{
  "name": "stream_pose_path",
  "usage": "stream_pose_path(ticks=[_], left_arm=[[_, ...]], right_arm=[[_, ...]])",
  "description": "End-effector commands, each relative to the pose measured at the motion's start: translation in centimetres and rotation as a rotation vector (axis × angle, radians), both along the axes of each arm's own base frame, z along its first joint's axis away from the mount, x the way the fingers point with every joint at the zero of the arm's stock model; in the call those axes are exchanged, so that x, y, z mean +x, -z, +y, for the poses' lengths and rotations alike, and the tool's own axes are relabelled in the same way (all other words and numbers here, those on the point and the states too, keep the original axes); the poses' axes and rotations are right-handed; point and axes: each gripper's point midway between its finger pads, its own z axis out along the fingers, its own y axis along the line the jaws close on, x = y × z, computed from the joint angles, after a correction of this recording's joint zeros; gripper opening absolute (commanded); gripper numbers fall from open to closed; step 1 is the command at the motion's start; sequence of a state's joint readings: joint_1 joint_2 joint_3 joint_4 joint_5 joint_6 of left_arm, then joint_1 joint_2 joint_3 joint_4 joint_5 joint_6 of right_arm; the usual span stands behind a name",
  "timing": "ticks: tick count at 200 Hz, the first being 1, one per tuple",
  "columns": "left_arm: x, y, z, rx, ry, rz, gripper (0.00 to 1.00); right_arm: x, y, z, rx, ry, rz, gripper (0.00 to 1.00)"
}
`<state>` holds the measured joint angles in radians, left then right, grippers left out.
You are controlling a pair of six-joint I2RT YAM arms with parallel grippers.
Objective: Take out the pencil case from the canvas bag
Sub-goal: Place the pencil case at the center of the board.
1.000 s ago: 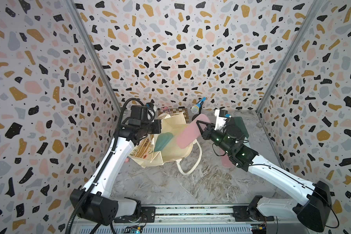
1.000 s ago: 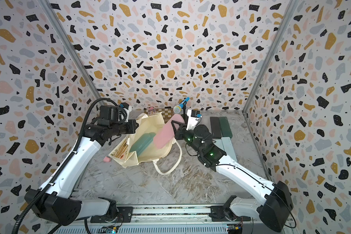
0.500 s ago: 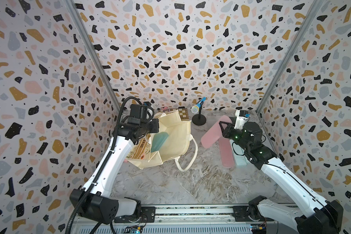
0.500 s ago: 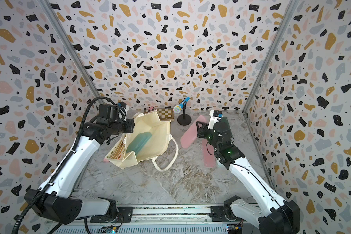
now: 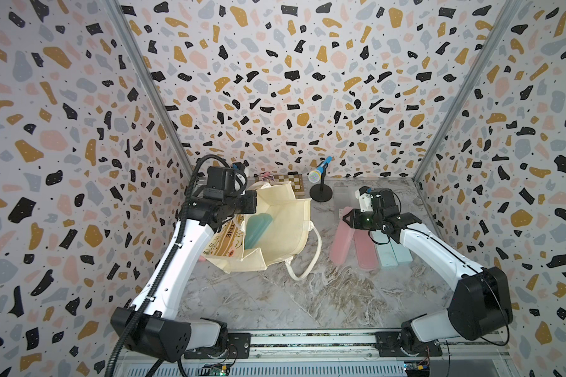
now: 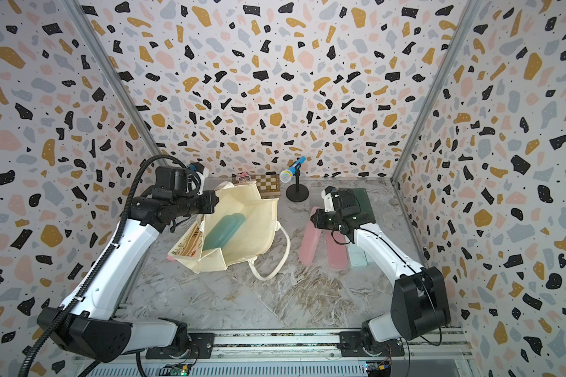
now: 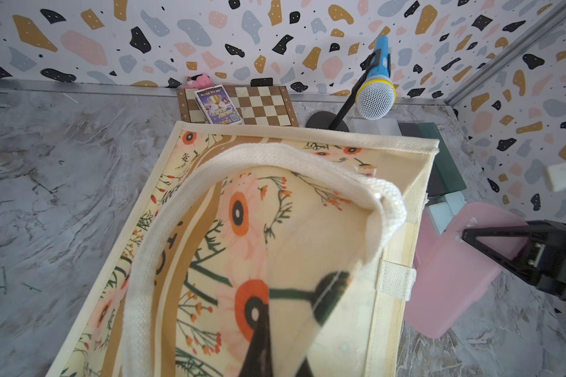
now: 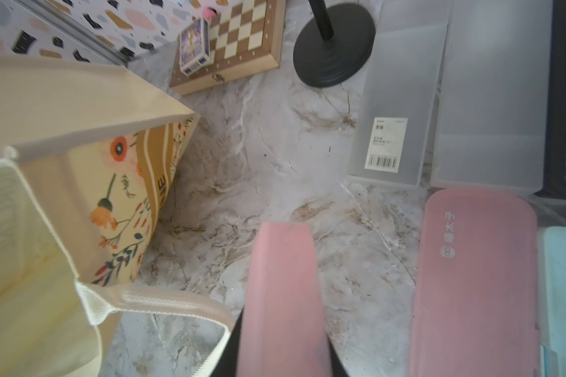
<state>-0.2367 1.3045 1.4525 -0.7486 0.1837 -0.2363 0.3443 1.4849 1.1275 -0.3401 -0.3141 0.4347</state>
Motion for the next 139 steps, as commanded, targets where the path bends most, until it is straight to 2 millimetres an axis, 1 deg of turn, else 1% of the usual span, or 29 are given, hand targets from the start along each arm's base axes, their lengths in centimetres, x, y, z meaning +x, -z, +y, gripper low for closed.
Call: stream_pose_path(ticks=[1, 31, 57, 82, 112, 139], left_arm=[[-0.2, -3.2, -0.3, -0.026, 0.038, -0.142, 0.00], [-0.5, -3.2, 0.1, -0.013, 0.029, -0.154, 0.00], [-0.4, -3.1, 0.1, -0.011, 0.027, -0.150, 0.00], [-0.4, -3.0, 0.0, -0.011, 0.030, -0.145, 0.00], [-0.4, -2.8, 0.0, -0.009, 0.029, -0.139, 0.00], [-0.3, -2.6, 0.0, -0.009, 0.032, -0.133, 0.00]], right_arm=[[-0.1, 0.1, 0.4, -0.027, -0.051, 0.027, 0.17], [0.0, 3.0, 1.3, -0.071, -0.087, 0.099, 0.19], [0.3, 4.9, 1.9, -0.106, -0.101, 0.133, 0.20], [0.8, 6.2, 2.4, -0.114, -0.108, 0.153, 0.21], [1.4, 6.9, 3.3, -0.081, -0.127, 0.147, 0.23], [1.5, 8.0, 3.7, -0.073, -0.138, 0.170, 0.24]])
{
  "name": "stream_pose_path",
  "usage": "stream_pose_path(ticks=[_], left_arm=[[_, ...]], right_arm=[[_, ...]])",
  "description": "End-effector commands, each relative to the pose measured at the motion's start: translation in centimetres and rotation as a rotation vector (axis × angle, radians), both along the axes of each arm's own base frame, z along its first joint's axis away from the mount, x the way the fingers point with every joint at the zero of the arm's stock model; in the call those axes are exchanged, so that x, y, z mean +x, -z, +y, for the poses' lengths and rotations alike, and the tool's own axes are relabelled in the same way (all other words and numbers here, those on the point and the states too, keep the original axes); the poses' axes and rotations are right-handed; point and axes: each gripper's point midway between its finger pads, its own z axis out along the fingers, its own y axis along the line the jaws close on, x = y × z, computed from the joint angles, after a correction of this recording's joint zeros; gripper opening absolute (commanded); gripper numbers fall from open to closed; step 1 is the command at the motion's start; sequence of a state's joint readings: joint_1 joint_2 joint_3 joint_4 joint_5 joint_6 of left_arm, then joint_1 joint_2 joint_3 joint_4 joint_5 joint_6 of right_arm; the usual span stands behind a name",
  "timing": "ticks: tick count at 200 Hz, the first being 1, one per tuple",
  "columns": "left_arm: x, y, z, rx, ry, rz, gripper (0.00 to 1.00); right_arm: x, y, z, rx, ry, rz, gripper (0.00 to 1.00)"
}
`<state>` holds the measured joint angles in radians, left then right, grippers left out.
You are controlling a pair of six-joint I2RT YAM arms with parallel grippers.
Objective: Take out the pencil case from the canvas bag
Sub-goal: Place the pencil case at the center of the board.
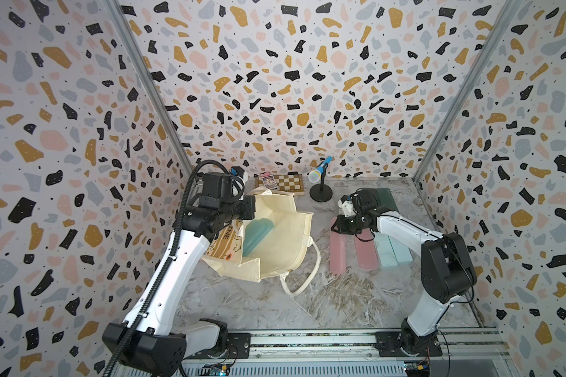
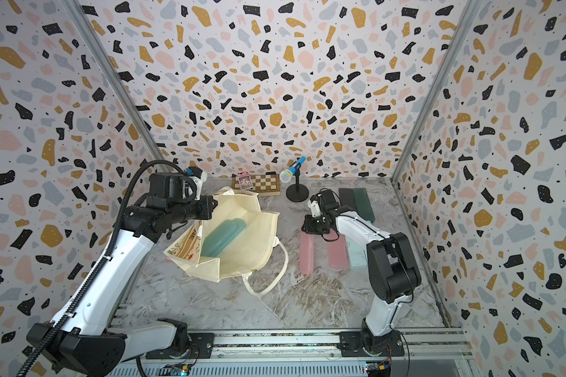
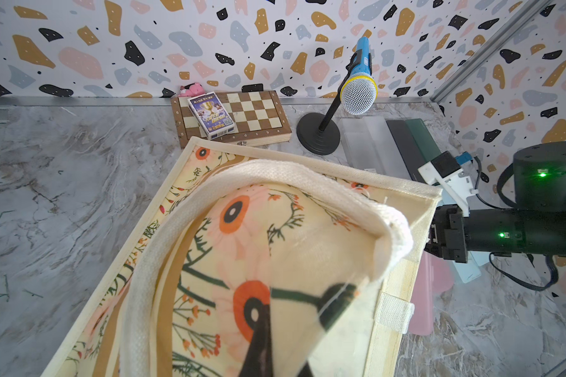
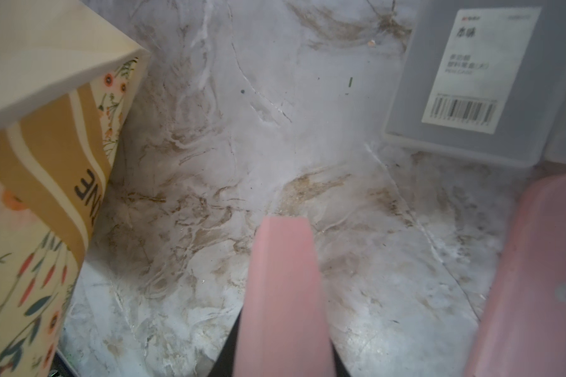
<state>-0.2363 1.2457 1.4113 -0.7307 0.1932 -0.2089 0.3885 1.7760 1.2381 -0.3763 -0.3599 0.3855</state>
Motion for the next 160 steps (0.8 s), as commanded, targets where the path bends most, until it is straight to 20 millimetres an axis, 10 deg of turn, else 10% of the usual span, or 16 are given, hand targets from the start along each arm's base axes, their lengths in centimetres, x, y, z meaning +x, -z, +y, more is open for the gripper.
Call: stream_pose_path(ticks=[1, 89, 160], left_arm=[[0.8, -2.0, -0.1, -0.016, 0.009, -0.091, 0.00], [0.8, -1.9, -0.2, -0.018, 0.012, -0.086, 0.00], [0.8, -1.9, -0.2, -0.015, 0.012, -0.085, 0.00]], right_arm=[[0.3, 0.2, 0.4, -0.006, -0.030, -0.019, 0.24], [0.5, 3.1, -0.7, -0.097, -0.018, 0.010, 0.31], [1.8, 0.9, -2.9, -0.223, 0.079, -0.118, 0.67]])
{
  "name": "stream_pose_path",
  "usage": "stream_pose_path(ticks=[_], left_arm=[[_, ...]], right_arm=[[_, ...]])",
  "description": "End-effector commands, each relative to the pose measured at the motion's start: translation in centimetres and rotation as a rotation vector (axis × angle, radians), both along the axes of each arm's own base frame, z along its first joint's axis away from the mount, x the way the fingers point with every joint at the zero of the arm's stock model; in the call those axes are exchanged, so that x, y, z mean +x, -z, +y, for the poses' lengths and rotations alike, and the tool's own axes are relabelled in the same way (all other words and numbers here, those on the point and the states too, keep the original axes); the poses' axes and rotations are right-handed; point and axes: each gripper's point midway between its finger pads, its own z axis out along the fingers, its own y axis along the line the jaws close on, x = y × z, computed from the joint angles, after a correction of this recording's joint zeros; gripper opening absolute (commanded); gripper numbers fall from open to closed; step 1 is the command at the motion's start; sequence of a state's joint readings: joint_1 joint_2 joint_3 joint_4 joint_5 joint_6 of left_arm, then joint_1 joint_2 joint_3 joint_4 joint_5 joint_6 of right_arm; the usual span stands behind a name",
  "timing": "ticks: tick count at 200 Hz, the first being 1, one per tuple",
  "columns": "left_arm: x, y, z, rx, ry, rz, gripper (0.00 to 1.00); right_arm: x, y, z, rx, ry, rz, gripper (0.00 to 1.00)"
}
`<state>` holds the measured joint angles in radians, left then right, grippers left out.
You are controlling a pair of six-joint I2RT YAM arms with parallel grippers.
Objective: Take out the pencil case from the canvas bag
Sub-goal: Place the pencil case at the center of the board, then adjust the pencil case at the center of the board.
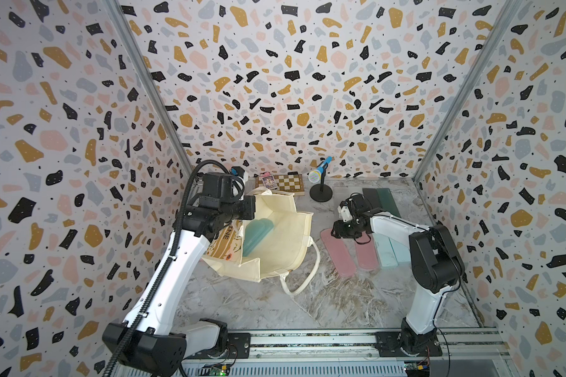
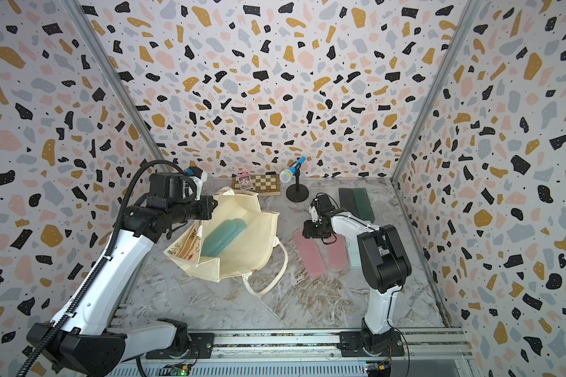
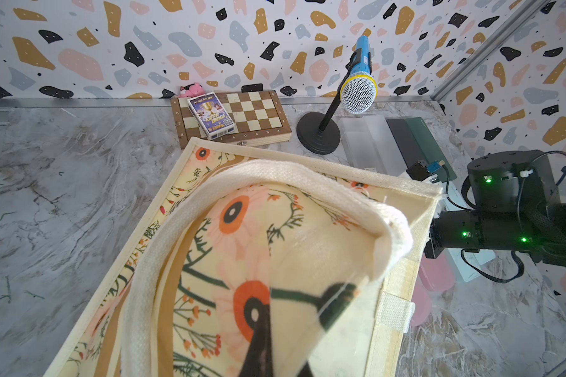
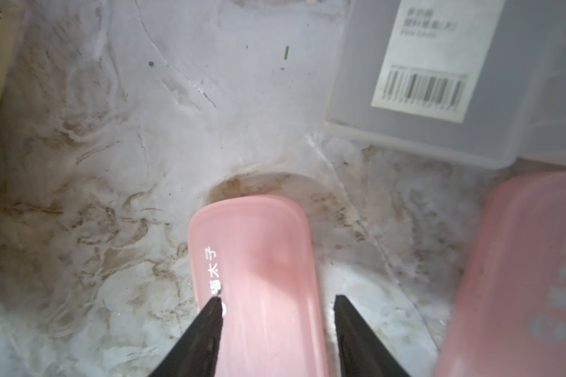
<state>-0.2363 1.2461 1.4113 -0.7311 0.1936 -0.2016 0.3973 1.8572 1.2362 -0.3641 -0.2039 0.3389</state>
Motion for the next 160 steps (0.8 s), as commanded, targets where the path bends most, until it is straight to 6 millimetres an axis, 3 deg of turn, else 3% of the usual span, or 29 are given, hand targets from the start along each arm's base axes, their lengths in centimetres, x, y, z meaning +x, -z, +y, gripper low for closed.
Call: stream_pose_path(ticks=[1, 29, 50, 83, 113, 160], left_arm=[[0.8, -2.0, -0.1, -0.020, 0.007, -0.084, 0.00], [1.1, -2.1, 0.3, -0.044, -0.025, -0.081, 0.00], [1.5, -2.0, 1.7, -0.072, -0.093, -0.068, 0.00], [2.1, -1.5, 6.0, -0.069, -0.290, -0.051, 0.00], [1.6, -1.8, 9.2, -0.049, -0.421, -0.072, 0.00], [1.7, -1.9, 10.0, -0.069, -0.437, -0.074, 0.00]], right_arm=[[0.8, -3.3, -0.9, -0.058, 0.043, -0.119, 0.68], [0.2, -5.9, -0.7, -0.101, 0.060, -0.227, 0.72], [-1.0, -6.7, 0.4, -0.118, 0.037, -0.280, 0.73], [-3.5, -4.9, 2.0, -0.184, -0.074, -0.274, 0.80], [-5.7, -2.7, 2.0, -0.228, -0.134, -0.239, 0.90], [-8.5, -0.5, 1.2, -0.208, -0.163, -0.165, 0.96]])
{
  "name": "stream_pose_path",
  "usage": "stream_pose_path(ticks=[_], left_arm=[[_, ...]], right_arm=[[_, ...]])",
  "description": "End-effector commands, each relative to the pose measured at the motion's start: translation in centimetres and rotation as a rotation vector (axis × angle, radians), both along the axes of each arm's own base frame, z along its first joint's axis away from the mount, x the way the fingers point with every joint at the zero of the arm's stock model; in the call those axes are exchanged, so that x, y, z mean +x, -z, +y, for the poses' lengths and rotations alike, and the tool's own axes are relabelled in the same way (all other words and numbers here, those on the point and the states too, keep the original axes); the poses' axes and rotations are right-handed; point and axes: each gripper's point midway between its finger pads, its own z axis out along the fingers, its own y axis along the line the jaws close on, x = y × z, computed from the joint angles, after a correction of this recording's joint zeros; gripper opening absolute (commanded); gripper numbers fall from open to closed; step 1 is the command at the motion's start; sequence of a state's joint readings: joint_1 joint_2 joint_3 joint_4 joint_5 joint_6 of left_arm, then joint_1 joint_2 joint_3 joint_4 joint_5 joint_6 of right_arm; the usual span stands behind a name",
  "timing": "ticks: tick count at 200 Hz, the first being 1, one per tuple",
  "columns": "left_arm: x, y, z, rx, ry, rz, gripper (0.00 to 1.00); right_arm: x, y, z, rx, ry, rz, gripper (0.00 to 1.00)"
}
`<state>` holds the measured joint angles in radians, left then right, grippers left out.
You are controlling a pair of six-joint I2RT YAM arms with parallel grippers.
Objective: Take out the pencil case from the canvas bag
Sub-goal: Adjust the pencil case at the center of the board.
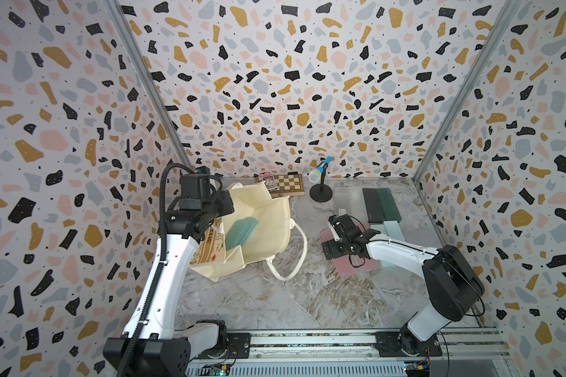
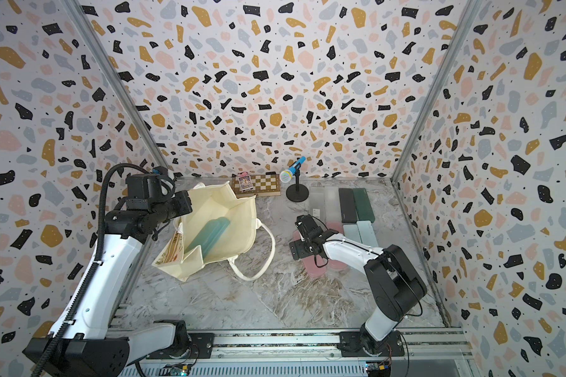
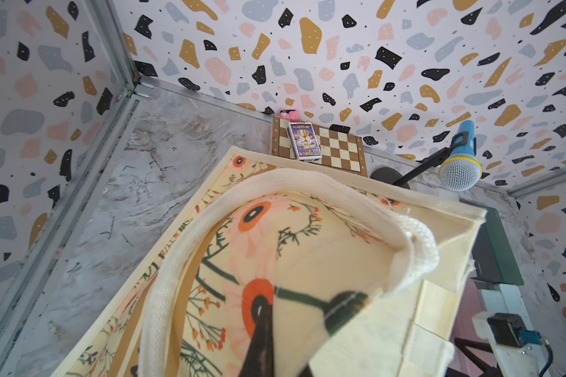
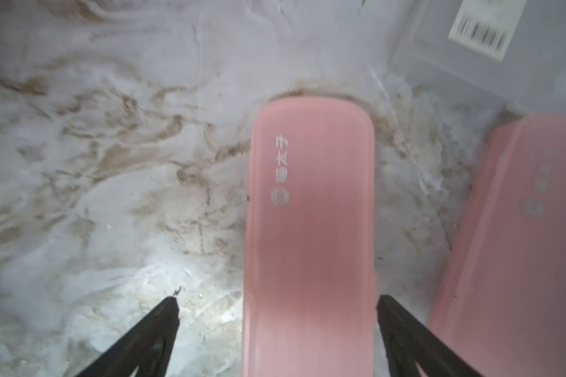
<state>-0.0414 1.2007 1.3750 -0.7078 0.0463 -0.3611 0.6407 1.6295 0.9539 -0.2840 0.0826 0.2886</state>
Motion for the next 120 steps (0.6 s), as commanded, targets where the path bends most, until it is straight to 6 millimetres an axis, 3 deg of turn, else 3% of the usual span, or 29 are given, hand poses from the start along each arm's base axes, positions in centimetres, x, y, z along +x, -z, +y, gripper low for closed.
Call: stream_pose_path(ticks=[1, 61, 120], left_arm=[[0.5, -1.7, 0.6, -0.015, -0.031, -0.071, 0.00], [0.5, -1.6, 0.8, -0.018, -0.029, -0.070, 0.00], [0.6, -1.6, 0.0, -0.028, 0.022, -0.069, 0.00]], right_arm=[[-0.8, -0.6, -0.3, 0.016, -0.014, 0.001, 0.96], [-1.2, 1.6, -1.2, -0.043, 0.010, 0.052, 0.91], [-0.5, 2.0, -2.5, -0.081, 0.105, 0.026, 0.79]])
